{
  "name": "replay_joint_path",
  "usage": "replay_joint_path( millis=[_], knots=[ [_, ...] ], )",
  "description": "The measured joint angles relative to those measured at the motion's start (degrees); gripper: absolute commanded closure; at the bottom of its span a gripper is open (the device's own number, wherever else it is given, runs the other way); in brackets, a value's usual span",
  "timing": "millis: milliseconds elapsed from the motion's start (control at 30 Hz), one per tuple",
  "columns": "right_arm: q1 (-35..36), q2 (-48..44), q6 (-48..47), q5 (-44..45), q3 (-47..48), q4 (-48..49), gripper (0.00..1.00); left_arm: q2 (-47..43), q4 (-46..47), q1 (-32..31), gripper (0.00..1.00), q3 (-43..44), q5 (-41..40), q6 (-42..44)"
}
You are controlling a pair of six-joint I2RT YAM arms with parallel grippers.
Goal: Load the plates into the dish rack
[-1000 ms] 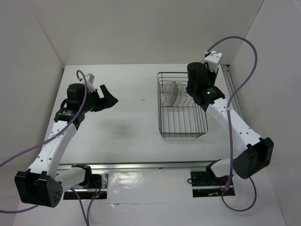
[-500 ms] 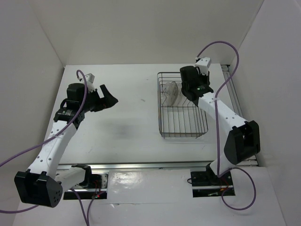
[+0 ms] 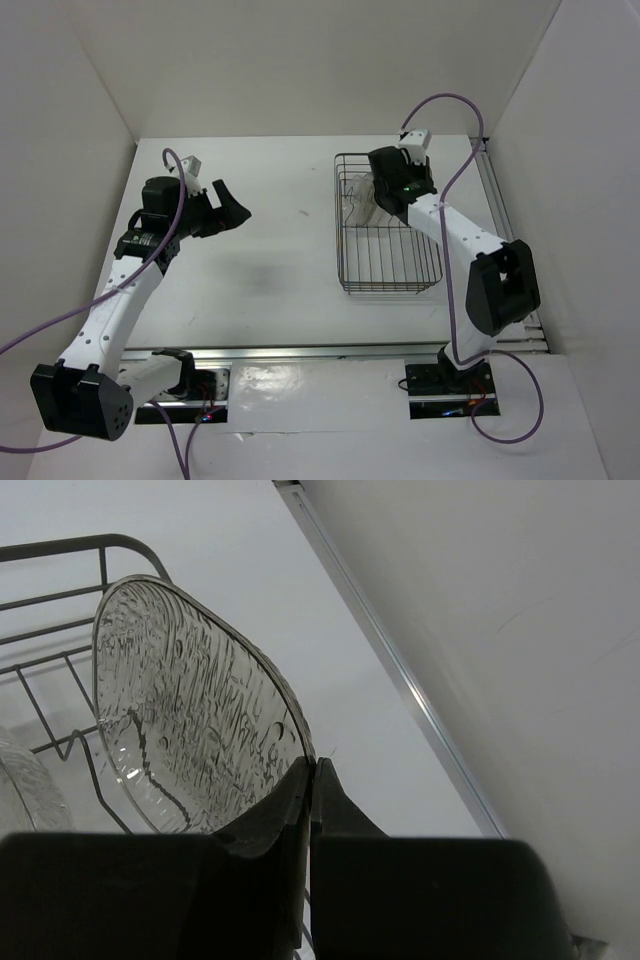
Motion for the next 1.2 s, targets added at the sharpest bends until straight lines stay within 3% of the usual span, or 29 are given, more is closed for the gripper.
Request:
replay_joint_path(
  millis=[200, 267, 433, 467, 500, 833, 867, 900, 1033, 1200],
  knots=[
    [0.72, 0.7, 0.0, -0.04, 0.0, 0.04, 1.0, 0.0, 0.0, 0.02, 0.0, 0.0, 0.02, 0.0],
    [1.22, 1.2, 0.0, -0.11, 0.0, 0.04, 0.94, 0.0, 0.0, 0.0, 0.0, 0.0, 0.02, 0.0],
    [1.66, 2.64, 0.63, -0.39, 0.0, 0.04, 0.67, -0.02, -0.02, 0.02, 0.0, 0.0, 0.02, 0.13],
    [1.66, 2.93, 0.74, -0.48, 0.0, 0.04, 0.59, -0.04, -0.04, 0.0, 0.0, 0.0, 0.02, 0.13],
    [1.66, 3.08, 0.9, -0.68, 0.0, 0.04, 0.43, -0.04, -0.04, 0.0, 0.0, 0.0, 0.02, 0.13],
    [1.66, 3.23, 1.51, -4.37, 0.13, 0.31, 0.23, -0.07, -0.09, 0.0, 0.0, 0.0, 0.24, 0.15],
    [1.64, 3.04, 1.46, -5.57, 0.13, 0.39, 0.16, -0.07, -0.11, 0.0, 0.0, 0.0, 0.24, 0.15],
    [1.64, 2.71, 1.46, -6.8, 0.13, 0.42, 0.03, -0.07, -0.13, 0.0, 0.0, 0.0, 0.2, 0.15],
    [1.62, -2.38, 1.7, -15.17, 0.15, -0.07, 0.0, -0.07, -0.87, 0.0, 0.0, 0.24, -0.37, 0.28],
    [1.62, -16.92, 5.09, -26.12, 2.49, -3.61, 0.0, 0.11, -5.03, 0.15, 0.0, 4.44, -4.79, 1.6]
  ],
)
